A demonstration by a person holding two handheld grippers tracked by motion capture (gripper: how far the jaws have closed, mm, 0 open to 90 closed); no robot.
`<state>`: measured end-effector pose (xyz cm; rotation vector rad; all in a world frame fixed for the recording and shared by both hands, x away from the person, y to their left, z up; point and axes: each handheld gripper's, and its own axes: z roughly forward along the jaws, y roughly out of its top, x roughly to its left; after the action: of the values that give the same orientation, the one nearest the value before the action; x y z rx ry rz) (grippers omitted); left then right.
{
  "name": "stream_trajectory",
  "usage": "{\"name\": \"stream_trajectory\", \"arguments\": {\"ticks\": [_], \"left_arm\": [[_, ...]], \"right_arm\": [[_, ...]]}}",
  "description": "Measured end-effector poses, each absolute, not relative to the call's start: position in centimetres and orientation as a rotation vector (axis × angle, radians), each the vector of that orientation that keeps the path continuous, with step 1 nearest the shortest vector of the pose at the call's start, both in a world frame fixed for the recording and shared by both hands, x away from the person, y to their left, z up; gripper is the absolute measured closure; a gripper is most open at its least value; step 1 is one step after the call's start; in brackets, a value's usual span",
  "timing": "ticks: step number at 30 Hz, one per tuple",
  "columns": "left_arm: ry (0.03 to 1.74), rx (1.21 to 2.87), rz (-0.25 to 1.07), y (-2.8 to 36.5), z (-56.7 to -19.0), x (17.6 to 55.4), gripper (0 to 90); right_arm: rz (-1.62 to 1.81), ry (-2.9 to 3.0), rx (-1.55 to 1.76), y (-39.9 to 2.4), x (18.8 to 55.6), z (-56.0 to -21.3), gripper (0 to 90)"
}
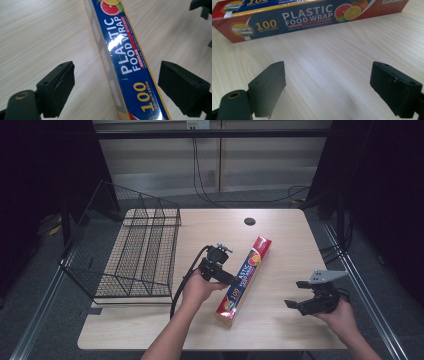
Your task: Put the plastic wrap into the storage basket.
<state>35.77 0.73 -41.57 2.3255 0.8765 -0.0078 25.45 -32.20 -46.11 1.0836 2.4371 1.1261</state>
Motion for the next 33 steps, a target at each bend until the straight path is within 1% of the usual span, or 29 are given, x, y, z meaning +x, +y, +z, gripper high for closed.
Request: {"name": "stream_trajectory", "arguments": {"ticks": [5,6,7,10,11,12,17,18,23,25,26,27,28,33], "left_arm": [[0.927,2.311,0.001,0.4,-41.9,36.4,11.9],[0.927,2.311,0.001,0.4,-41.9,36.4,13.5],[0.906,2.319,-0.028,0.3,-41.9,36.7,14.9],[0.938,2.308,0.006,-0.1,-41.9,36.8,13.6],[0.929,2.315,-0.013,-0.2,-41.9,36.9,13.1],[0.925,2.323,-0.025,-0.3,-41.8,37.1,15.2],[0.972,2.308,0.003,-1.4,-41.9,37.4,12.2],[0.975,2.31,-0.024,-1.6,-41.9,37.5,12.0],[0.994,2.329,-0.031,-3.0,-42.1,37.8,9.4],[0.999,2.328,-0.031,-3.2,-42.1,37.9,6.2],[1.015,2.319,-0.064,-3.6,-42.2,38.0,5.5],[1.021,2.318,-0.069,-3.8,-42.3,38.1,4.4],[1.014,2.34,-0.067,-4.0,-42.4,38.1,3.0],[1.037,2.341,-0.081,-5.1,-42.9,38.2,2.0]], "right_arm": [[1.127,2.439,1.093,-32.2,25.5,-46.0,13.3],[1.126,2.435,1.094,-32.2,25.5,-46.0,13.3],[1.136,2.437,1.097,-32.2,25.5,-46.0,13.2],[1.134,2.431,1.094,-32.2,25.5,-46.0,13.2],[1.133,2.432,1.095,-32.2,25.5,-46.0,13.2],[1.135,2.43,1.1,-32.2,25.5,-46.0,13.2],[1.14,2.422,1.098,-32.2,25.6,-46.0,13.2],[1.141,2.422,1.099,-32.2,25.6,-46.0,13.3],[1.148,2.418,1.106,-32.3,25.6,-45.9,13.2],[1.15,2.414,1.105,-32.3,25.6,-45.9,13.2],[1.15,2.412,1.105,-32.3,25.6,-45.9,13.2],[1.151,2.412,1.106,-32.3,25.6,-45.9,13.2],[1.149,2.411,1.106,-32.3,25.6,-45.9,13.2],[1.151,2.409,1.11,-32.3,25.6,-45.9,13.2]]}}
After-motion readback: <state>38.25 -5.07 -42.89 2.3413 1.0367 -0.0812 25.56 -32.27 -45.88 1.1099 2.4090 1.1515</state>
